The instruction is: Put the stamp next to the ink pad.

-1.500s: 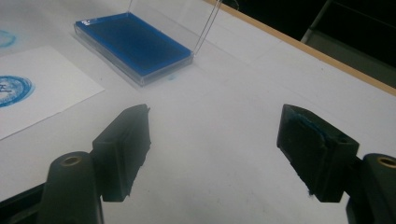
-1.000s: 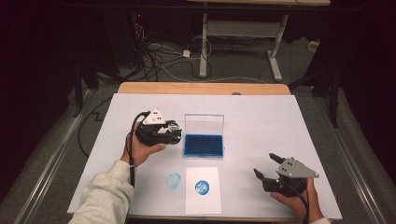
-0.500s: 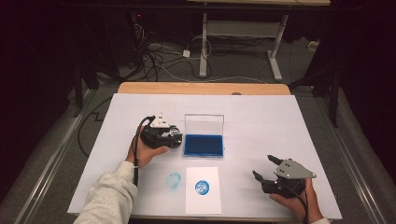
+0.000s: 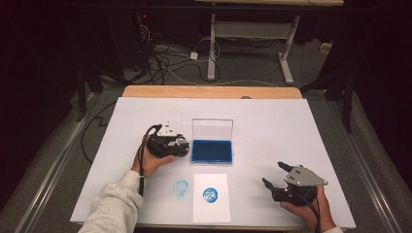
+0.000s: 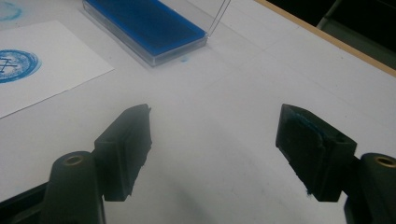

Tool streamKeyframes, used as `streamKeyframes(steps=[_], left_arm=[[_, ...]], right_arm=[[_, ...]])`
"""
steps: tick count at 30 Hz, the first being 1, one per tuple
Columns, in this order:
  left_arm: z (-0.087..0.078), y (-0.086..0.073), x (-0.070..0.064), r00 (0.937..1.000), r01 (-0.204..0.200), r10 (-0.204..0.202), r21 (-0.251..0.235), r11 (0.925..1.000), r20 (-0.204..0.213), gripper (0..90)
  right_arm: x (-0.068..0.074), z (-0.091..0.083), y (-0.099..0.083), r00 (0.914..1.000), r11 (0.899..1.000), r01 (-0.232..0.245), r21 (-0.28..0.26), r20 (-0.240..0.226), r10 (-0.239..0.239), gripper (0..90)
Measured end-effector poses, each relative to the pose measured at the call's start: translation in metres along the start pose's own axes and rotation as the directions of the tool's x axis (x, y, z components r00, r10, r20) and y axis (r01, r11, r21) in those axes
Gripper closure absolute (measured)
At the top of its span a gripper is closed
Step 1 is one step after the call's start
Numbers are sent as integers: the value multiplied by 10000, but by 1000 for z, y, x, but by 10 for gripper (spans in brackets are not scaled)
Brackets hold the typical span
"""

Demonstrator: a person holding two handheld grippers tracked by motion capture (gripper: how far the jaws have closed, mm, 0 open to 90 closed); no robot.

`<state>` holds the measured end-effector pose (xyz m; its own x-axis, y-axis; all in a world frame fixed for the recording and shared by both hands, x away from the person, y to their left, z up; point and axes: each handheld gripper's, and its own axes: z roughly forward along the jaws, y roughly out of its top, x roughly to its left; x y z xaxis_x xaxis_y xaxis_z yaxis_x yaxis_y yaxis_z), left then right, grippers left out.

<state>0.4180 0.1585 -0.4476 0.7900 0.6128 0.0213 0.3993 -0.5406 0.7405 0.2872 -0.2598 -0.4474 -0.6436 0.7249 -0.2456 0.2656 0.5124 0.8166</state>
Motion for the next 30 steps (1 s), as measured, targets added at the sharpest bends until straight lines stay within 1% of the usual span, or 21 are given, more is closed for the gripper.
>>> streamKeyframes(steps=[7,9,13,17,20,24,26,29,30], left_arm=[[0,-4,3,9998,211,-211,-13,9998,-36,540],[0,-5,3,9998,210,-210,-38,9998,-37,540],[-1,-4,1,9998,54,-53,61,10000,-176,538],[-1,-3,0,9997,33,-30,115,9999,-254,532],[-1,-3,0,9995,-27,31,131,9999,-304,513],[-5,0,-3,9988,-76,74,-36,10000,-492,464],[-8,1,-3,9987,-123,116,-156,9998,-489,446],[-11,2,-4,9975,-222,207,-203,9995,-681,409],[-11,3,-4,9973,-226,205,-295,9993,-708,403]], right_arm=[[1,1,0,10000,10000,47,33,-35,-47,268],[1,1,0,10000,10000,50,41,-20,-50,269],[1,1,-1,10000,10000,60,44,-22,-60,269],[1,0,-1,10000,9999,91,52,-18,-91,270],[0,0,0,10000,9999,94,34,-26,-94,270],[0,-1,0,9999,9999,135,-12,-34,-135,269],[0,-1,0,9999,9999,111,-10,-53,-111,269],[1,-1,0,9999,9999,144,-14,-48,-144,269],[1,-1,0,9999,9999,134,-21,-50,-134,269]])
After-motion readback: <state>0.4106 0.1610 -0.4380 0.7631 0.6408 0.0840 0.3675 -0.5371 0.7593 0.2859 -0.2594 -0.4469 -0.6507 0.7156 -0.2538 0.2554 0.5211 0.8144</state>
